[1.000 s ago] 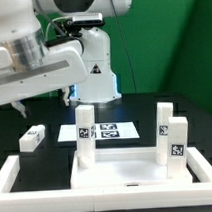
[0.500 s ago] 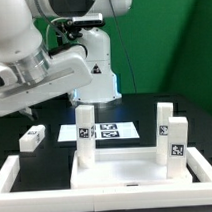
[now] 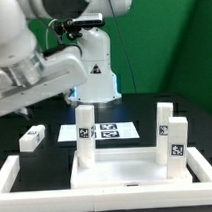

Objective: Assemble desk

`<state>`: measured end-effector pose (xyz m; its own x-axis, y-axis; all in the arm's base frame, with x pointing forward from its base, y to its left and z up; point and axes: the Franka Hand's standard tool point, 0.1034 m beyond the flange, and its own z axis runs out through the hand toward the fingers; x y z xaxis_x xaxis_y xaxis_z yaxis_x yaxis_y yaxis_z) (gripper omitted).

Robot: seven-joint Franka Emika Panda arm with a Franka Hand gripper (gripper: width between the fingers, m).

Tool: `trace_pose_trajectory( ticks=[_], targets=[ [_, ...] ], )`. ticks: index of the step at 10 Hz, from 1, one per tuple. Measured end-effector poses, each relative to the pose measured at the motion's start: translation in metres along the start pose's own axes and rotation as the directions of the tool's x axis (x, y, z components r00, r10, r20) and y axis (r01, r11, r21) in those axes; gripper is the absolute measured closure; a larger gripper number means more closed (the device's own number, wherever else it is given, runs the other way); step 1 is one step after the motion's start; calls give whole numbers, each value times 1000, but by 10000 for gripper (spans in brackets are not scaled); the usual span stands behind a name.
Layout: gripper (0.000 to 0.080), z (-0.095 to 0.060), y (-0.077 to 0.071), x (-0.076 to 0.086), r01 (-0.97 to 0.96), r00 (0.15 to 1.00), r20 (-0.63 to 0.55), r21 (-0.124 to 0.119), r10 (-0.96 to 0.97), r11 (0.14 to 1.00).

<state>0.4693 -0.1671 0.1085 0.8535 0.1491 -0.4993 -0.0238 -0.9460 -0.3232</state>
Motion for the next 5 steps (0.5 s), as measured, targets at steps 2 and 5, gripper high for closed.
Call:
trace_pose_trajectory(
  ticks=[2,5],
  targets=[
    [150,38,26,-17,-59,997,53,47,57,997],
    [150,41,28,-15,-58,998,41,78,55,995]
  ],
)
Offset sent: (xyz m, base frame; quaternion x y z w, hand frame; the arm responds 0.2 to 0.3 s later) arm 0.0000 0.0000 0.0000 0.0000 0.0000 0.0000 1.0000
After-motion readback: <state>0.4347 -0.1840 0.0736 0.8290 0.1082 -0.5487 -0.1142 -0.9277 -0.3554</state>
